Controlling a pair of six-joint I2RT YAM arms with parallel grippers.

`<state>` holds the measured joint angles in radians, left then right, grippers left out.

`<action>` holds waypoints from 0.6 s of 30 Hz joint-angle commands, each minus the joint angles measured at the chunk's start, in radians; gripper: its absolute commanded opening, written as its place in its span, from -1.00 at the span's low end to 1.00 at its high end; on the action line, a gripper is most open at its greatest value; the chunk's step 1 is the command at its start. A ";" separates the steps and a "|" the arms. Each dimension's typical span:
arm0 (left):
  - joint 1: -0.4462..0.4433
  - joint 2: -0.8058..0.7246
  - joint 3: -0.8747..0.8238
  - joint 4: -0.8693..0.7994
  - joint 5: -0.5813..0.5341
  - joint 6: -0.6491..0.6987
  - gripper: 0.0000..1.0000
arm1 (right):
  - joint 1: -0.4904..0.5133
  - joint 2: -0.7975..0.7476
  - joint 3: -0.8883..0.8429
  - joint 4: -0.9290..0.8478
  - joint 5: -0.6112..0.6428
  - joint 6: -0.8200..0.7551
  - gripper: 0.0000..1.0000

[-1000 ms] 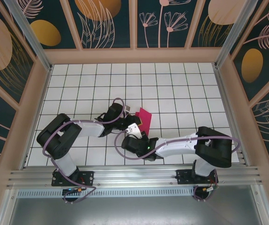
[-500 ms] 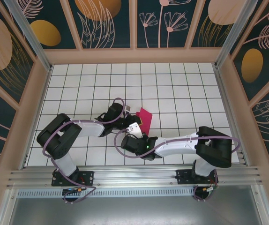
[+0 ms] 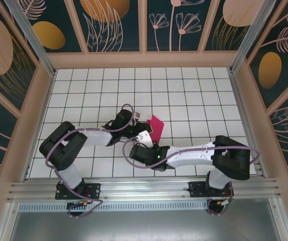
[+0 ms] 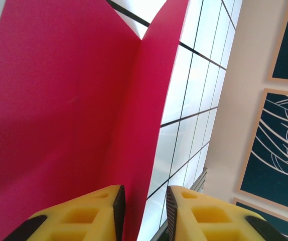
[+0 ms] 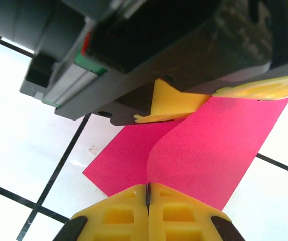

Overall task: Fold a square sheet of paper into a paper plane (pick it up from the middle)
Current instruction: Fold the triangle a second time at the center of the table.

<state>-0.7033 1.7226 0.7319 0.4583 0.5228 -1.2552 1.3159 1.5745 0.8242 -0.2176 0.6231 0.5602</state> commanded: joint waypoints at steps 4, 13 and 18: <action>-0.004 -0.096 0.029 -0.183 -0.135 0.114 -0.20 | -0.087 -0.133 -0.068 0.139 -0.267 -0.009 -1.00; 0.026 -0.295 -0.047 -0.314 -0.327 0.140 0.12 | -0.324 -0.354 -0.345 0.506 -0.746 0.058 -1.00; 0.027 -0.310 -0.080 -0.276 -0.274 0.151 -0.08 | -0.388 -0.375 -0.389 0.563 -0.838 0.070 -1.00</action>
<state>-0.6788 1.4197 0.6769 0.2039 0.2420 -1.1324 0.9485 1.2186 0.4583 0.2302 -0.0887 0.6037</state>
